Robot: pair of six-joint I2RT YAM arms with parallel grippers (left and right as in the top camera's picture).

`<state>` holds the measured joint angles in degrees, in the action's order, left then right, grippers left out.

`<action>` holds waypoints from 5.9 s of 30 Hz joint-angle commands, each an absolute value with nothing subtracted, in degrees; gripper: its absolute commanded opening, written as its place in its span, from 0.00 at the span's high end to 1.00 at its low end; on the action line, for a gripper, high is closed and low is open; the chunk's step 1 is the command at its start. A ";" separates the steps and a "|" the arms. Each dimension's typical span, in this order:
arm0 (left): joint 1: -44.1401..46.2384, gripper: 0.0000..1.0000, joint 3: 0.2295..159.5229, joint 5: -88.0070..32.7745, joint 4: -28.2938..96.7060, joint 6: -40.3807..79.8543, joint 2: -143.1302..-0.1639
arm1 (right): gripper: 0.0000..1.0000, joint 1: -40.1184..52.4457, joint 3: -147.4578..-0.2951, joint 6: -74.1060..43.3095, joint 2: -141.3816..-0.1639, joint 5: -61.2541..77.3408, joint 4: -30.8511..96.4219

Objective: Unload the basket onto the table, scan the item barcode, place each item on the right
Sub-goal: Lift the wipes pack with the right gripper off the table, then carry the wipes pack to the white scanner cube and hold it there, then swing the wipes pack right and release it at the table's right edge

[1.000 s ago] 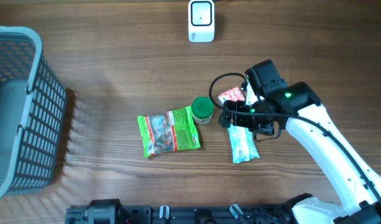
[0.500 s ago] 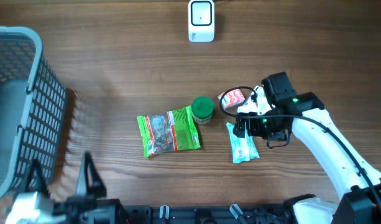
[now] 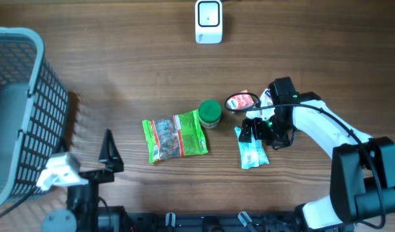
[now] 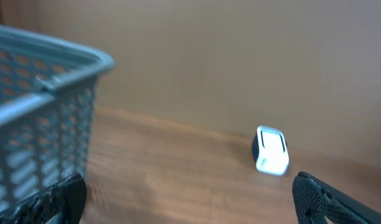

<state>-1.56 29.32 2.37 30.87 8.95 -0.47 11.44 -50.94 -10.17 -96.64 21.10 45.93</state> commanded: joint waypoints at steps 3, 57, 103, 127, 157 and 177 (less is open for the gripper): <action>-1.78 0.00 23.27 -4.73 30.22 9.28 -0.30 | 0.35 11.57 -49.74 -8.67 -101.71 27.07 44.07; -1.78 0.00 12.62 -7.40 44.93 2.13 -0.32 | 0.96 11.62 -60.38 -21.87 -61.45 29.12 20.12; -1.78 0.00 12.62 -7.40 46.15 2.13 -0.32 | 0.96 23.51 -94.50 7.20 -141.62 -0.47 -43.05; -1.78 0.00 12.62 -7.40 46.15 2.13 -0.32 | 0.96 -7.64 -87.77 -35.77 -103.55 -42.17 33.89; -1.78 0.00 12.62 -7.40 46.15 2.13 -0.32 | 0.40 -24.34 -80.60 -47.33 -116.36 -35.24 23.83; -1.78 0.00 12.62 -7.40 46.15 2.13 -0.32 | 0.68 -24.29 -75.26 -61.21 -122.26 -19.18 24.18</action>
<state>-1.56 12.80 -7.75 46.30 2.24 -0.56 -24.53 -77.45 -58.22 -118.04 -21.80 24.34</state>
